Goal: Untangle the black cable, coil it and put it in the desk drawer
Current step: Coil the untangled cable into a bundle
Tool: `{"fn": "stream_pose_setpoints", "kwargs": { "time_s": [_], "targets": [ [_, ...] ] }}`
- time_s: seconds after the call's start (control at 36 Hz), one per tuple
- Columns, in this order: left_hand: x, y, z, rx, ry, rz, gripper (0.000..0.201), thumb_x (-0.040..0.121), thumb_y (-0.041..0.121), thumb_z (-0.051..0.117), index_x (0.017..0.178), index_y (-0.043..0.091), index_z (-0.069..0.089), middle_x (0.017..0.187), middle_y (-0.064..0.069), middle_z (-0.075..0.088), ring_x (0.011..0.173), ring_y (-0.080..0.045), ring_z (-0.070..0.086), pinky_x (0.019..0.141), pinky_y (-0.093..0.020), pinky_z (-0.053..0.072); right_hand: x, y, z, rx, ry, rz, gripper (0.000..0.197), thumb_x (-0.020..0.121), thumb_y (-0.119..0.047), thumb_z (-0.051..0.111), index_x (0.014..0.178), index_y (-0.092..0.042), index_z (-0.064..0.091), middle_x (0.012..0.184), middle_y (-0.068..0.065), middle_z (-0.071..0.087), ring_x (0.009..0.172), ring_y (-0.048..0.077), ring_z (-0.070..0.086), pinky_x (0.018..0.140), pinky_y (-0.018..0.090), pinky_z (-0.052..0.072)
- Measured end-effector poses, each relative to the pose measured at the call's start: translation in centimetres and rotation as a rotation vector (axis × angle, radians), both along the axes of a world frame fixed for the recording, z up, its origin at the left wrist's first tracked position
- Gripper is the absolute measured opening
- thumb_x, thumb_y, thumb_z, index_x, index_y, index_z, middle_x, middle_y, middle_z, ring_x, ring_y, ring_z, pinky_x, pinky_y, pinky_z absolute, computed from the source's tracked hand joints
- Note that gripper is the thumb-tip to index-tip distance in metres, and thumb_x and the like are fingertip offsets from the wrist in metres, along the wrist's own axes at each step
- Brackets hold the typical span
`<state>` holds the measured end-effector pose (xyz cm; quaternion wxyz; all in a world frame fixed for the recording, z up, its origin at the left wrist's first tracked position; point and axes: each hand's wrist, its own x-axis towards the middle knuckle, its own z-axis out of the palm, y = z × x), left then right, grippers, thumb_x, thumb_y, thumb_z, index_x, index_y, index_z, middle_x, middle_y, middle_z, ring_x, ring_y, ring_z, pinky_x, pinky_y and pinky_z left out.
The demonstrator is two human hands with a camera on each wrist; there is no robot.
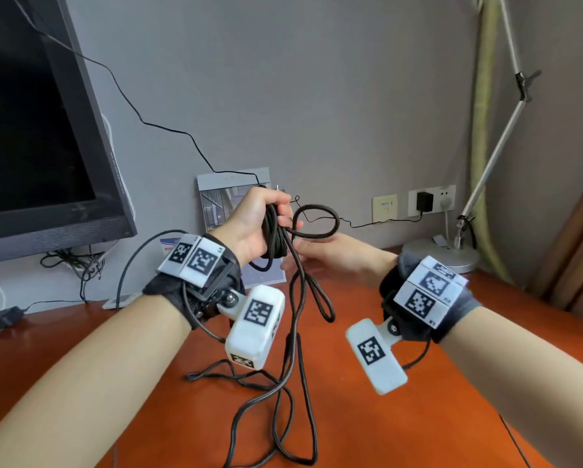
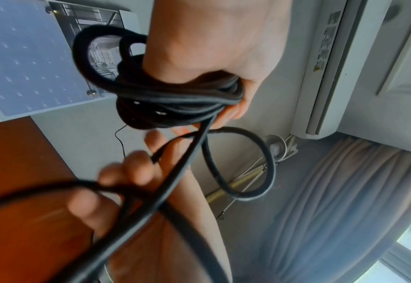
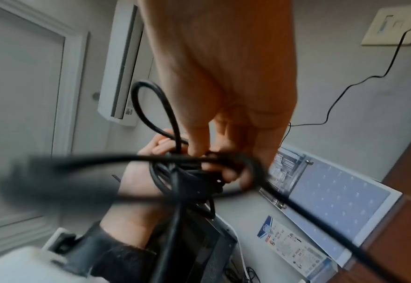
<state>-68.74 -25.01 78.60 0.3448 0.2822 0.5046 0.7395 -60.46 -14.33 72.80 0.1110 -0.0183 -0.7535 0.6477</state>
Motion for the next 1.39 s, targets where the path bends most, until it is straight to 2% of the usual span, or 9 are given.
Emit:
{"fn": "stream_pose_setpoints", "kwargs": {
  "time_s": [0.11,0.31,0.47,0.58,0.75,0.86,0.97,1.17,1.39],
  "targets": [
    [-0.6,-0.3,-0.3,0.018,-0.039,0.033,0.027,0.091,0.008,0.037,0.065,0.016,0.038,0.046,0.007,0.037,0.033,-0.006,0.032,0.073,-0.026,0.049,0.1,-0.4,-0.1,0.030,0.049,-0.120,0.025,0.097,-0.014,0.050,0.074,-0.013,0.057,0.054,-0.002,0.048,0.046,0.010,0.047,0.042,0.020,0.047],
    [-4.8,-2.6,-1.0,0.098,-0.089,0.379,0.029,0.089,0.002,0.039,0.064,0.016,0.034,0.040,0.008,0.030,0.030,-0.007,0.030,0.059,-0.026,0.044,1.9,5.9,-1.8,0.106,0.108,-0.766,0.014,0.089,-0.007,0.054,0.076,-0.009,0.053,0.060,0.001,0.039,0.053,0.013,0.035,0.043,0.019,0.030],
    [-7.3,-5.0,-0.5,0.123,-0.141,0.648,0.025,0.089,0.003,0.039,0.067,0.013,0.037,0.037,0.002,0.032,0.029,-0.012,0.035,0.055,-0.029,0.047,3.0,6.6,-3.8,0.481,0.098,-0.716,0.026,0.089,-0.014,0.059,0.066,-0.022,0.051,0.063,-0.003,0.051,0.055,0.013,0.044,0.055,0.025,0.037],
    [-9.0,-7.6,0.5,0.105,-0.127,0.764,0.021,0.093,0.008,0.038,0.073,0.008,0.043,0.070,-0.013,0.054,0.062,-0.022,0.056,0.054,-0.030,0.039,5.2,9.0,-4.6,0.745,-0.028,-0.766,0.013,0.088,-0.012,0.058,0.085,-0.024,0.062,0.088,0.003,0.067,0.080,0.024,0.062,0.068,0.029,0.044],
    [-8.1,-6.7,1.8,0.256,-0.183,0.746,0.031,0.088,0.006,0.039,0.061,0.017,0.030,0.033,0.005,0.028,0.032,-0.011,0.030,0.058,-0.022,0.046,4.9,8.5,-3.7,1.034,-0.212,-0.680,0.030,0.088,-0.020,0.058,0.118,-0.020,0.056,0.097,0.003,0.066,0.089,0.027,0.059,0.071,0.028,0.041],
    [-6.9,-5.6,3.3,0.337,-0.173,0.706,0.032,0.087,0.007,0.040,0.058,0.016,0.031,0.032,0.004,0.029,0.029,-0.012,0.030,0.058,-0.024,0.044,5.0,7.3,-1.9,0.709,-0.261,-0.333,0.064,0.084,-0.007,0.065,0.139,-0.021,0.037,0.121,0.006,0.050,0.108,0.020,0.052,0.087,0.027,0.042],
    [-5.1,-4.1,4.4,0.397,-0.135,0.654,0.032,0.086,0.004,0.040,0.057,0.015,0.032,0.031,0.004,0.030,0.028,-0.012,0.030,0.055,-0.024,0.044,4.4,6.4,-0.2,0.351,0.045,-0.377,0.050,0.085,0.011,0.047,0.124,-0.019,0.054,0.117,0.003,0.050,0.105,0.014,0.048,0.075,0.019,0.041],
    [-2.2,-3.0,4.7,0.410,-0.131,0.499,0.032,0.087,0.003,0.039,0.059,0.017,0.030,0.038,0.006,0.028,0.031,-0.011,0.027,0.056,-0.023,0.043,2.1,5.4,-1.9,0.913,-0.190,-0.392,0.057,0.080,0.012,0.043,0.133,-0.010,0.049,0.133,0.011,0.052,0.122,0.024,0.050,0.099,0.027,0.040],
    [-0.7,-3.0,3.7,0.439,-0.109,0.452,0.033,0.088,0.002,0.039,0.059,0.017,0.029,0.040,0.005,0.029,0.034,-0.011,0.027,0.056,-0.022,0.043,1.8,2.1,-2.4,0.478,0.148,-0.120,0.065,0.075,0.008,0.041,0.128,-0.030,0.050,0.133,-0.012,0.051,0.108,0.010,0.059,0.086,0.025,0.050]
  ]
}}
